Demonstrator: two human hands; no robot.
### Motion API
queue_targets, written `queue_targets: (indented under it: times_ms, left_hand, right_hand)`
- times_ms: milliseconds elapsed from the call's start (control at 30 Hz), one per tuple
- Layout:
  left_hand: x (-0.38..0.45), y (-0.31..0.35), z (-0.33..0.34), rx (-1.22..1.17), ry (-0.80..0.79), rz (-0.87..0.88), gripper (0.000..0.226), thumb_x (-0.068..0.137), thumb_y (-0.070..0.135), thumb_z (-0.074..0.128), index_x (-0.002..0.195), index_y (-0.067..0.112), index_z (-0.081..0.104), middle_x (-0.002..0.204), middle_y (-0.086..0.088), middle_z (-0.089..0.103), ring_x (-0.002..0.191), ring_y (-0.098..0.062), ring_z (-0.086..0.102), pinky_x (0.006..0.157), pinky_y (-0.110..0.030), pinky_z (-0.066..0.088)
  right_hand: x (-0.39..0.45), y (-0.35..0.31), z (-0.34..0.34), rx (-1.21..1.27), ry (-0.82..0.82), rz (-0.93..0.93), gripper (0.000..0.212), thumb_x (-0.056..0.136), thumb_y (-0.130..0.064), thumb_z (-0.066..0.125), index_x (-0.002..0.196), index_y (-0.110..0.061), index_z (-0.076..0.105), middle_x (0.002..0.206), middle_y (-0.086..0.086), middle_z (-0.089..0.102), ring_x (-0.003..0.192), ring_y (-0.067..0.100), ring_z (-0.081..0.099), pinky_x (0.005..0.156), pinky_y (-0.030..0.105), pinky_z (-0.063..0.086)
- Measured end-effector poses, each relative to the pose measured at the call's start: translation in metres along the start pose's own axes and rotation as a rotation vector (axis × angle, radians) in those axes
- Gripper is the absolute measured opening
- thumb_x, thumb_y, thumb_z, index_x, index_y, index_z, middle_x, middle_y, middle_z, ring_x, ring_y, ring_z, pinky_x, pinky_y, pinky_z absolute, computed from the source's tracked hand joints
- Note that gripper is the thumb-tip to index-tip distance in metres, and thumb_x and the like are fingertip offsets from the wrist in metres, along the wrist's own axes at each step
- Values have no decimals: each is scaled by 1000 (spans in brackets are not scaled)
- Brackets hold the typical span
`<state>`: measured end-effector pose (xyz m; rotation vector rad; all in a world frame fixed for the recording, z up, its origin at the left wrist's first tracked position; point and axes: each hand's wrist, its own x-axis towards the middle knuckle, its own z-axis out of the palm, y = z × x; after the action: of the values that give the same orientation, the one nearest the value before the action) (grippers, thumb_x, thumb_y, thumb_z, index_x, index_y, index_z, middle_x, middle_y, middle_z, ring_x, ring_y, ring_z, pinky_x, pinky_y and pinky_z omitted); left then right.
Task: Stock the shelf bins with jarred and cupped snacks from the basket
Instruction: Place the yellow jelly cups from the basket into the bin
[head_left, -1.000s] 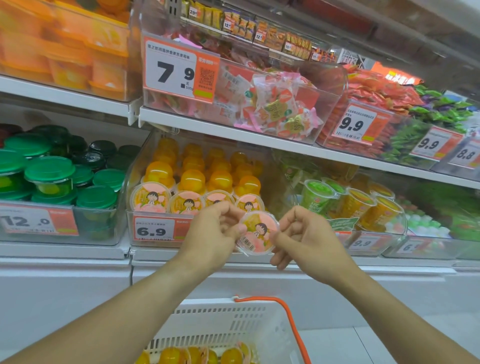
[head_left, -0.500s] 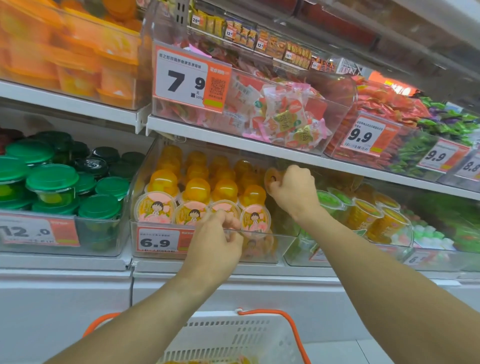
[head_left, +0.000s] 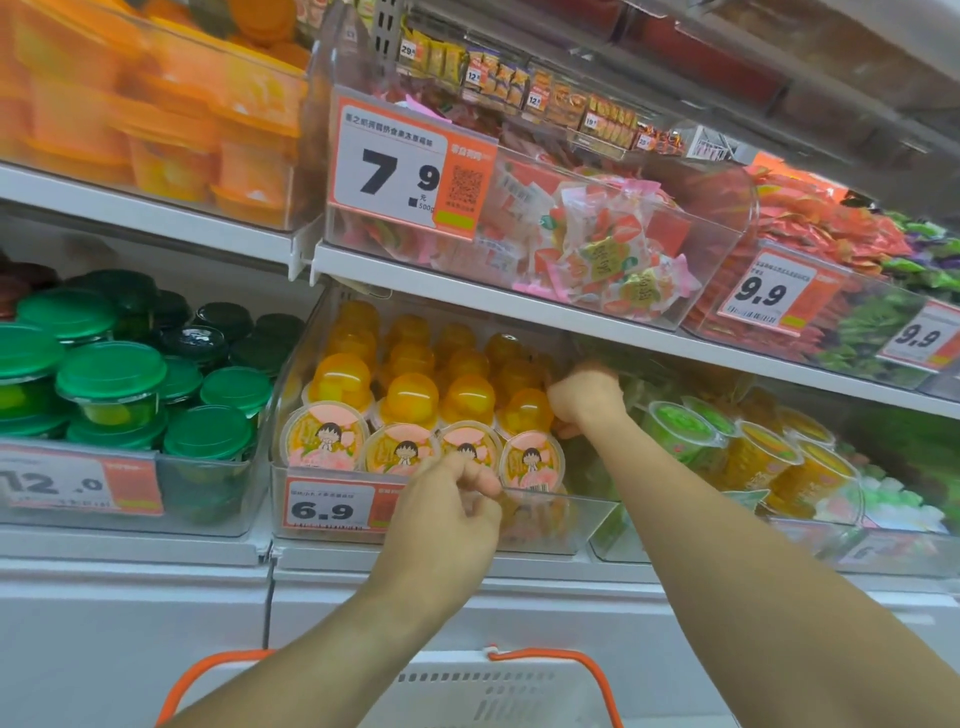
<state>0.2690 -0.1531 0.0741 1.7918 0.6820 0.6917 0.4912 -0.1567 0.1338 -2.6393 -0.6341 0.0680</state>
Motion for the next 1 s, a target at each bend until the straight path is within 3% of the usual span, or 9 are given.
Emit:
queue_targets:
  times_ms: [233,367,433,500,633,733,800,900,1000]
  left_hand:
    - [-3,1,1,21,-8,18,21,92,10,59,84,29,60,103,9,57,87,-6,59,65,-9,40]
    - [-6,-1,-1,52,-9,46,23,91,7,59,82,28,60,102,9,55,88,-6,58,70,-14,42]
    - [-8,-3,-3,60,-4,62,23,91,5,59,82,27,60,100,9,57,87,-6,58,70,-16,42]
    - [-11,-5,-6,59,15,86,25,90,3,59,81,26,61,95,7,60,82,-8,58,69,-20,42]
    - [-22,-13,-7,76,-39,71,24,88,1,58,78,23,61,67,6,60,63,-17,61,60,-33,51]
    - [-29,-31,-1,306,-223,56,15,92,11,55,81,19,62,71,4,65,56,-15,58,53,-30,47]
    - [-29,-55,3,533,-426,-11,13,96,18,51,87,16,61,84,-1,67,68,-18,60,58,-27,44]
    - [-45,-111,6,850,-717,-213,21,99,21,47,109,10,62,109,-11,65,87,-22,60,75,-30,48]
    - [-76,-175,4,1008,-758,-363,33,96,22,49,125,9,58,126,-7,61,110,-25,60,93,-33,51]
  right_hand:
    - [-12,2,-1,-226,-21,-109,22,98,-11,44,96,-1,64,91,12,59,83,27,57,75,33,50]
    - [-22,5,-6,-97,-74,-80,18,96,-7,45,83,-3,58,98,17,64,87,31,61,80,37,53]
    - [-31,11,-10,8,-63,-76,21,94,-3,45,105,-2,62,113,21,65,96,34,61,82,36,50]
    - [-44,22,-13,111,12,-141,44,91,0,45,133,-7,56,126,19,63,113,35,59,90,34,48]
    - [-89,48,-4,334,368,-426,22,92,-4,54,107,-14,67,99,1,71,94,19,67,86,34,54]
    - [-127,69,19,573,527,-576,12,92,-5,54,94,-13,63,87,-1,64,81,16,61,72,30,50]
    - [-150,83,47,680,469,-589,10,92,-6,51,93,-12,59,87,3,60,76,15,58,67,27,46]
    - [-190,114,109,662,237,-487,12,91,-10,51,96,-20,54,89,-1,57,68,5,52,63,20,41]
    - [-227,148,172,475,-143,-389,20,90,-10,55,108,-20,52,101,-6,54,78,4,52,72,22,40]
